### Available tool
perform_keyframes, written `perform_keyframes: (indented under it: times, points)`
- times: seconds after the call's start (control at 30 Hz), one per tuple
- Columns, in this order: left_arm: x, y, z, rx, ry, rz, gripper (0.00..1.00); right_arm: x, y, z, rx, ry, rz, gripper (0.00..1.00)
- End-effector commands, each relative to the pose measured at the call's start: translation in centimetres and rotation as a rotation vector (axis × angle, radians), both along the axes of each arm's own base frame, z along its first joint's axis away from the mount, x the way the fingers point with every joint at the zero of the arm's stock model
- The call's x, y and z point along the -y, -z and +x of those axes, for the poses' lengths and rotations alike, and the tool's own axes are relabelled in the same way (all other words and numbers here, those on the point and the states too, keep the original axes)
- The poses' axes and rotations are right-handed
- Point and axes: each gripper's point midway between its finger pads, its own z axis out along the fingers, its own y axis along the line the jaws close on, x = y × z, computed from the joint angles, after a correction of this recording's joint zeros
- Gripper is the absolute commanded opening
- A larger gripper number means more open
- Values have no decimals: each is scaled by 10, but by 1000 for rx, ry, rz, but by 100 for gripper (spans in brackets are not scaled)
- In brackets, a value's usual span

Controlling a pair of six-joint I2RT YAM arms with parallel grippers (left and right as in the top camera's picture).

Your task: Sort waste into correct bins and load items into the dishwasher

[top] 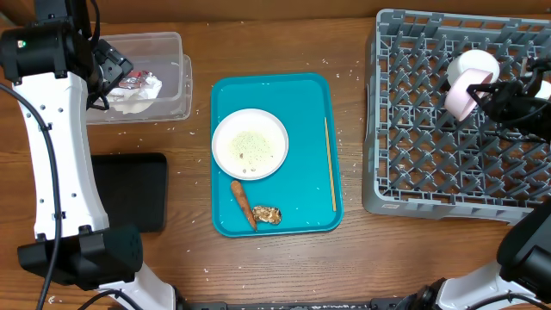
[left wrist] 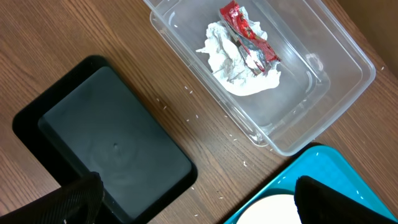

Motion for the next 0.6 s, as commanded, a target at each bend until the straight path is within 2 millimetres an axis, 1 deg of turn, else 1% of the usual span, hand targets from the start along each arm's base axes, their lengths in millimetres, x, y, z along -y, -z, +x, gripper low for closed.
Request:
perform_keyframes:
  times: [0.0, 0.07, 0.17, 0.27, 0.3, 0.37, 0.4, 0.5, 0.57]
  points:
    - [-4, -1, -1, 2, -21, 12, 100, 11, 7, -2, -47, 64, -19, 4]
    - [-4, -1, -1, 2, -21, 12, 100, 21, 9, 0, -79, 114, -39, 7]
    - [-4, -1, -1, 1, -20, 12, 100, 35, -4, -2, -86, 155, -45, 13]
    - [-4, -1, -1, 1, -20, 12, 100, 51, -9, -9, -133, 209, -71, 13]
    - [-4, -1, -1, 2, -21, 12, 100, 65, -5, -16, -194, 264, -113, 13]
    - [-4, -1, -1, 1, -20, 12, 100, 80, 2, -27, -270, 323, -164, 13]
    - [-4, -1, -1, 2, -21, 12, 100, 86, 7, -34, -313, 349, -186, 12]
    - [-4, -1, -1, 1, -20, 12, 100, 95, 17, -47, -392, 400, -209, 12]
    - [-4, -1, -1, 1, -20, 12, 100, 108, 24, -57, -470, 501, -221, 12]
